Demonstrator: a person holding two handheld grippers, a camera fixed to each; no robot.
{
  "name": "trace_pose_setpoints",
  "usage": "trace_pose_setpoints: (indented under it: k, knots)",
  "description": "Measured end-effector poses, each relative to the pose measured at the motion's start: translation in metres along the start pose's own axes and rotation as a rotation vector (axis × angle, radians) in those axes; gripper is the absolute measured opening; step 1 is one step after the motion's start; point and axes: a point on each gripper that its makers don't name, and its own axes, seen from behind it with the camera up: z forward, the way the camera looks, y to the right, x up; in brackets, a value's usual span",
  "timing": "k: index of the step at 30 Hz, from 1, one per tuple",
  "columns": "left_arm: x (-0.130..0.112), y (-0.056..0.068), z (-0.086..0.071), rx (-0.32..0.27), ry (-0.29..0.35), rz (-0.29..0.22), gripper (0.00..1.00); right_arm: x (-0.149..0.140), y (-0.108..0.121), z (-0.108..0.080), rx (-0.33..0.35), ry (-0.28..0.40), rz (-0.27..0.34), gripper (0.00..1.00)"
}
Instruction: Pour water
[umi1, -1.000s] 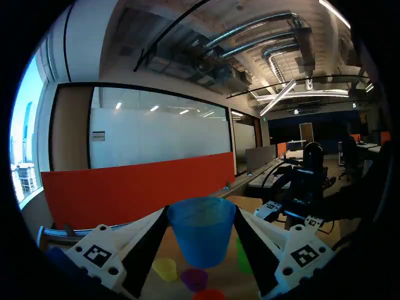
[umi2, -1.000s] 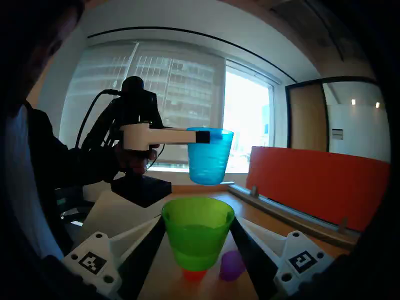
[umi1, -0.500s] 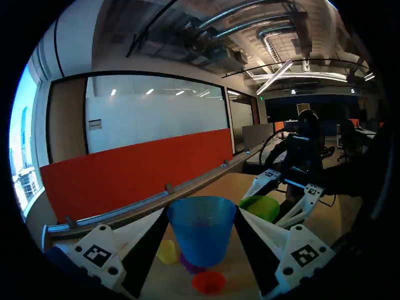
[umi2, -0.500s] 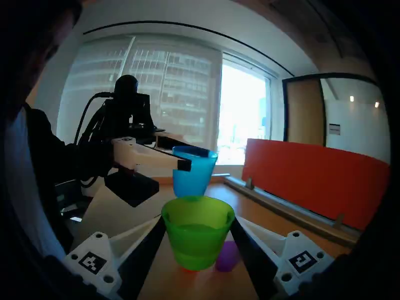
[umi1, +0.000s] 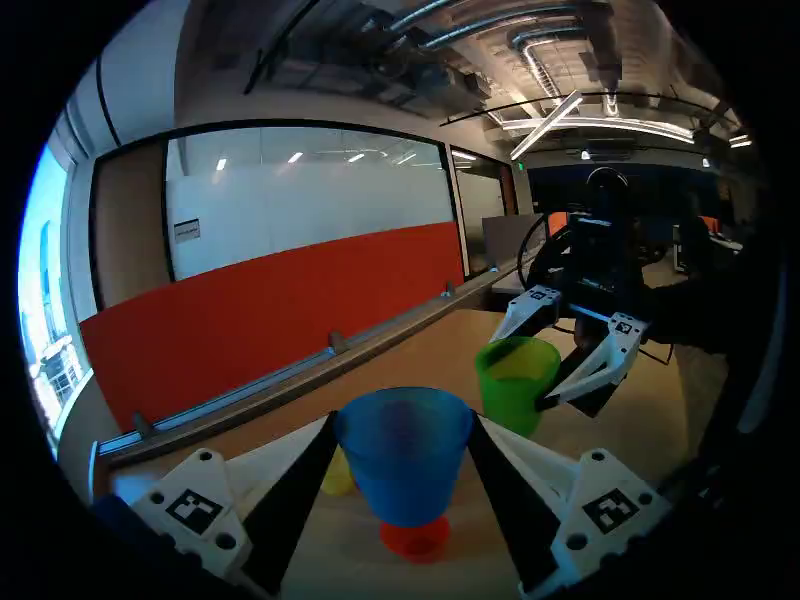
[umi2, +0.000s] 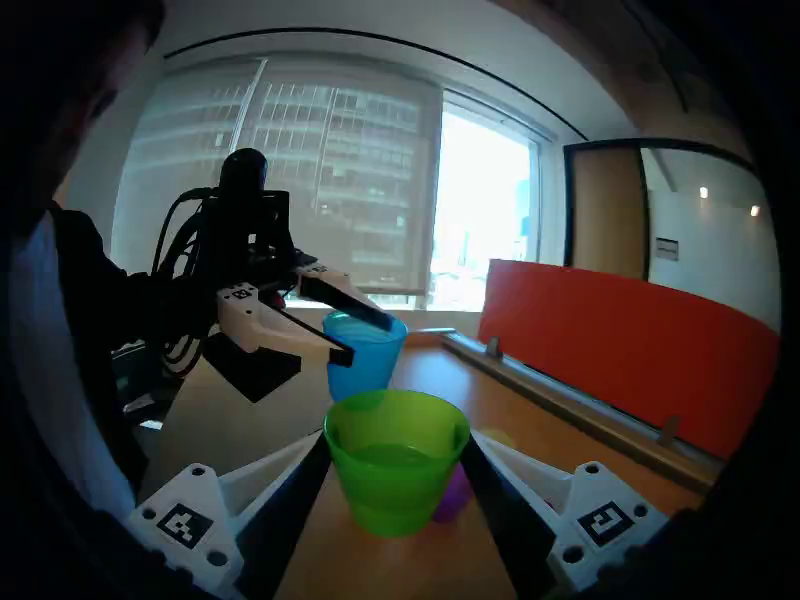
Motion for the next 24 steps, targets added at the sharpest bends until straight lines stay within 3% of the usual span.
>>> trace_pose_setpoints:
  k: [9,24]
  knots:
    - [-0.026,0.017,-0.002,-0.021,-0.050,0.023,0.90,-0.016,-0.001,-0.010,0.005,-0.048,-0.004,0.91]
    - [-0.074,0.051,-0.005,-0.110,-0.179,0.025,0.90,-0.048,-0.004,-0.023,0.028,-0.155,0.005,0.91]
